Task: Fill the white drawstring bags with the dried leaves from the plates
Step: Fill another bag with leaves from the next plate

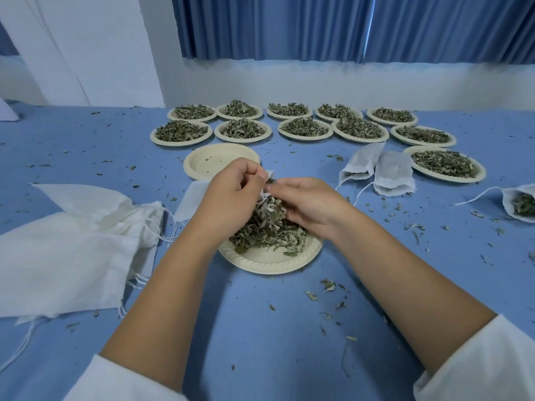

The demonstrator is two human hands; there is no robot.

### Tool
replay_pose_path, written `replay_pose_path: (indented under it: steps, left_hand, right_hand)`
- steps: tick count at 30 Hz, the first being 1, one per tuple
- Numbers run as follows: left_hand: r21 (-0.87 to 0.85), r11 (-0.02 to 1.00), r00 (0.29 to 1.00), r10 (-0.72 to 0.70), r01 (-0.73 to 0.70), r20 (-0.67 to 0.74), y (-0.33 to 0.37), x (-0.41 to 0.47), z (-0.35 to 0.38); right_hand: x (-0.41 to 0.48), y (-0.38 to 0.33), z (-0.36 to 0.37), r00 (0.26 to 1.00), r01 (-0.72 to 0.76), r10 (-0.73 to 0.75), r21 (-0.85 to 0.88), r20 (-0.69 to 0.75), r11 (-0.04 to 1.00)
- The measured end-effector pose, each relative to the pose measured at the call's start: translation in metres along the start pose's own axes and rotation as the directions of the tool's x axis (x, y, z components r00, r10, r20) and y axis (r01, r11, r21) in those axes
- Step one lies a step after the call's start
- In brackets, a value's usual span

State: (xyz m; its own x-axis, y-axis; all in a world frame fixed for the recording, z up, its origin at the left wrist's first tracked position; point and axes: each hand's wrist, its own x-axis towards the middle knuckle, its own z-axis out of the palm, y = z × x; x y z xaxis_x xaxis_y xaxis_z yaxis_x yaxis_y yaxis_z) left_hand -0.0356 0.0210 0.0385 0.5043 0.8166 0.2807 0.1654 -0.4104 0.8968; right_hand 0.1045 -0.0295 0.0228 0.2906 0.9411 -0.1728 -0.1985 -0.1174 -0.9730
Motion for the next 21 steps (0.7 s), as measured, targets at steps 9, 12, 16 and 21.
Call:
replay_pose_path:
  steps: [9, 12, 16, 21]
  left_hand:
    - [0.197, 0.979, 0.994, 0.066, -0.047, -0.089, -0.008, 0.001, -0.001]
    - [0.210, 0.974, 0.997, 0.077, -0.081, 0.029, -0.009, 0.000, -0.001]
    - [0.185, 0.980, 0.980, 0.043, -0.079, 0.193, -0.008, -0.001, 0.001]
    - [0.249, 0.967, 0.999, 0.050, -0.051, 0.011, -0.010, 0.003, -0.001]
  right_hand:
    - [0.000, 0.003, 0.002, 0.974, 0.141, -0.184, -0.279, -0.135, 0.950]
    - [-0.001, 0.005, 0.003, 0.967, 0.156, -0.208, -0.304, -0.146, 0.940]
    - [0.002, 0.008, 0.003, 0.948, 0.158, -0.245, -0.371, -0.203, 0.915]
    - [0.003, 0.003, 0.002, 0.961, 0.070, -0.162, -0.371, -0.223, 0.926]
